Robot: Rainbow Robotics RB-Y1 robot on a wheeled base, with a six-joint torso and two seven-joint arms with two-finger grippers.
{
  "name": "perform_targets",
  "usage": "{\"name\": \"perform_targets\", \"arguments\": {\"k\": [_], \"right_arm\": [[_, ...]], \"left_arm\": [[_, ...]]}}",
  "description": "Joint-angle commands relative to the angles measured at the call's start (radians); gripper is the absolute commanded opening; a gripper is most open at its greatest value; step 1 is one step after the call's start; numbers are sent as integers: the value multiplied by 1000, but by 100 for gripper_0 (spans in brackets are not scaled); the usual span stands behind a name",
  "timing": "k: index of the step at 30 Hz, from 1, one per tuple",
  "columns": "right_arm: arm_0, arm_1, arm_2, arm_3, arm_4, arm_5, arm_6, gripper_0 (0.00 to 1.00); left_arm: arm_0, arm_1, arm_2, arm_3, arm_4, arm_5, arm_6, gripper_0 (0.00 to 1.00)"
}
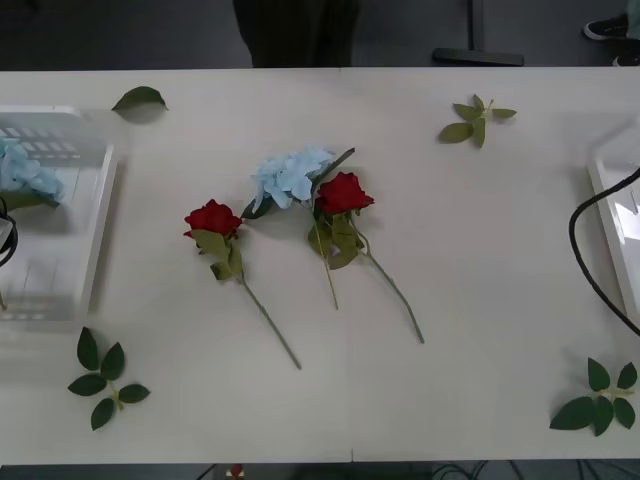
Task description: Place the red flowers into the right box and the blue flowers into the left box. If a person shows an open palm, hand one flower to the person first, then continue sorting.
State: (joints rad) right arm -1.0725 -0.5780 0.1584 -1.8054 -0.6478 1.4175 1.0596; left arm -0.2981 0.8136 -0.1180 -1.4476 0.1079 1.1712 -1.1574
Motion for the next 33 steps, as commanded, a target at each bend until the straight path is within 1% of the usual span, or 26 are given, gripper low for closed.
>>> {"name": "perform_targets", "arguments": {"k": [1,2,5,10,14,16,19,23,25,26,27,32,33], "right_arm": [[31,-17,-48,-97,-142,135,-12,95],[40,-17,-49,-106,-164,158,-12,94],[94,-17,-49,-149,-254,258,-21,95],[187,-14,-46,-204,-351,319,-33,94],[264,17,-39,-249,-365,377,-36,94],[295,30,-17,-253,-349,403,-32,95],[353,60,49,-253,-286,411,-23,94],[413,113,135,-250,-151,405,-10,95],[445,139,196,-246,-62,393,-4,94],[451,145,208,-241,-46,386,-1,94],[468,159,237,-230,-4,376,2,95],[503,187,297,-167,102,321,20,95],[508,191,316,-137,134,288,26,94]], "left_arm": [[-13,1,5,-20,-5,2,-22,94],[-13,1,5,-20,-5,2,-22,100],[-13,1,5,-20,-5,2,-22,100],[-13,1,5,-20,-5,2,-22,100],[-13,1,5,-20,-5,2,-22,100],[-3,-10,3,-14,-4,7,-21,100],[-7,-11,14,-16,-8,24,-22,100],[-13,-11,26,-37,32,71,-21,100],[-27,-11,46,-62,82,137,-27,100],[-30,-11,49,-68,98,159,-27,100],[-36,-11,61,-94,142,211,-25,100],[-53,-11,92,-188,289,340,5,100],[-59,-13,95,-217,345,372,41,100]]}}
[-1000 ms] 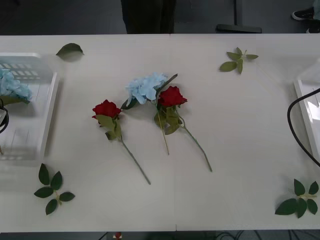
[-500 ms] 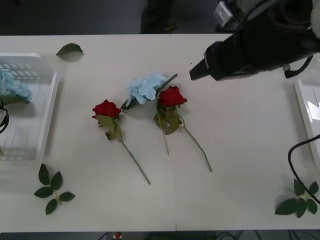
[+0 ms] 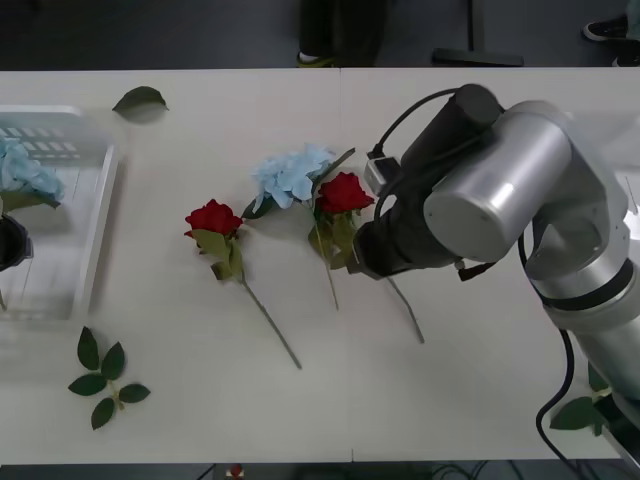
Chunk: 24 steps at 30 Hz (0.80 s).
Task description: Place the red flowers into the right box and the blue flowers into the left box. If a person shows an open palm, hand one flower to the person first, then continue sorting.
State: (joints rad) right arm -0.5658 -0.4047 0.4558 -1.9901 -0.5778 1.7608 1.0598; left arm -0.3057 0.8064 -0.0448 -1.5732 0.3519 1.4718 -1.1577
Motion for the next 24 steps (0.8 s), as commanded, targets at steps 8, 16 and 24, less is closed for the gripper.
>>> {"name": "perform_targets", "arguments": {"k": [8,16,24], "right_arm": [[3,52,44,232,153,-216,69,95],[3,110,84,401,257,-345,101,94],[3,139,112,501,319,-420,123,95]], "left_arm": [[-84,-27,-6,-200,295,171,259,100],[-128,-79,-147,-280,277,154,504,100],[-162,-193,-233,-303,220,133,667,100]]}}
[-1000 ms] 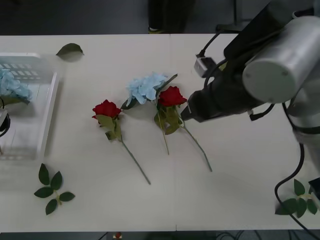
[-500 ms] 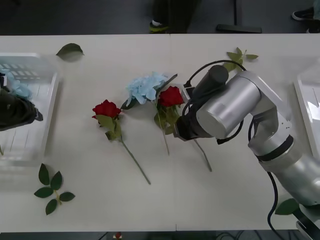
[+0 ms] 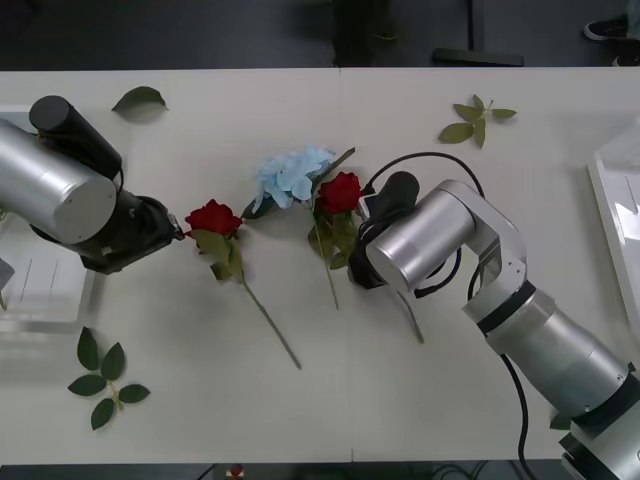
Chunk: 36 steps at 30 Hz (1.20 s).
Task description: Place the red flowers into the right box and the blue flowers into the left box. If a person shows an open palm, hand one flower to the person first, then continue sorting.
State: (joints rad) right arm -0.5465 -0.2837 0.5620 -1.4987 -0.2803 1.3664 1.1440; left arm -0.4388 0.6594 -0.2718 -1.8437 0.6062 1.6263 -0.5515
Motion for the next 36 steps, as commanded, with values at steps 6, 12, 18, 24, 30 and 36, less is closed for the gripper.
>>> {"name": "perform_targets", "arguments": {"k": [6,12,18,24,30,36], "right_arm": [[-16,21,6,40,27,-66,53,94],[-15,21,15,51,39,-76,68,75],[-15,21,30,67,66,-75,79,0],[-15,23,32,75,66,-75,88,0],[-15,14,27,75,61,-73,95,0],[-16,-28,-30,17,-8,8,100,0]], "left_arm": [[-60,-96,-136,-26,-154,-59,156,100],[-77,-104,-230,-22,-174,-89,206,100],[-75,-130,-254,8,-195,-126,197,100],[-86,-167,-267,115,-236,-200,128,100],[-107,-199,-273,170,-263,-192,108,100],[-118,-213,-279,205,-270,-192,87,100]]}}
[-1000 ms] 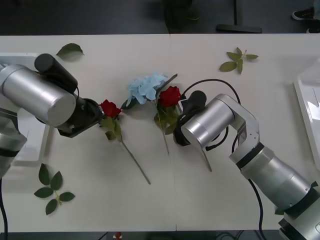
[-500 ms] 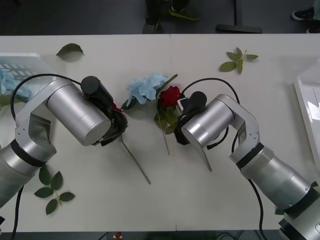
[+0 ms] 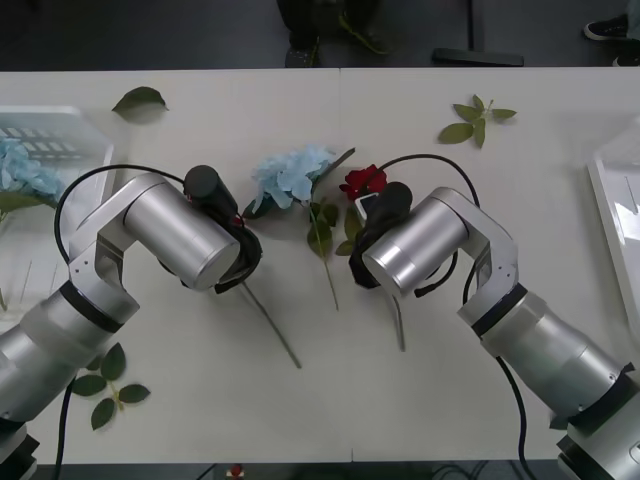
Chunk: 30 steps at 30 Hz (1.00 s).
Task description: Place the red flowers into the right box and the blue flowers into the left box. If a person shows an open palm, hand one flower to the person first, then continue sorting.
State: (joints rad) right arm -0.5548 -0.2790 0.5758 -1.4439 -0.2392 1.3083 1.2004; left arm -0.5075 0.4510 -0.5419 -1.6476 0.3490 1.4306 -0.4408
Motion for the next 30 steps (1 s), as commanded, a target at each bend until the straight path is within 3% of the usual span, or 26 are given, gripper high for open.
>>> {"name": "perform_targets", "arguments": {"k": [1,8,12,17,23,30], "right_arm": [[-10,-38,-56,-56,-62,85,44,0],[-86,-186,-249,-320,-299,471,28,0],[-132,-298,-361,-385,-466,598,27,0],[-160,-502,-468,-406,-654,612,30,0],[-120,-775,-468,-320,-786,569,53,0],[-70,-858,-468,-130,-664,470,199,0]], "left_arm": [[-52,-6,-9,12,-13,4,-26,100],[-62,-14,-15,49,-27,4,-56,100],[-63,-12,-27,60,-50,7,-67,100],[-62,-12,-36,72,-54,2,-78,100],[-62,-14,-46,98,-56,-2,-113,100],[-62,-15,-61,121,-58,-19,-119,100]]}}
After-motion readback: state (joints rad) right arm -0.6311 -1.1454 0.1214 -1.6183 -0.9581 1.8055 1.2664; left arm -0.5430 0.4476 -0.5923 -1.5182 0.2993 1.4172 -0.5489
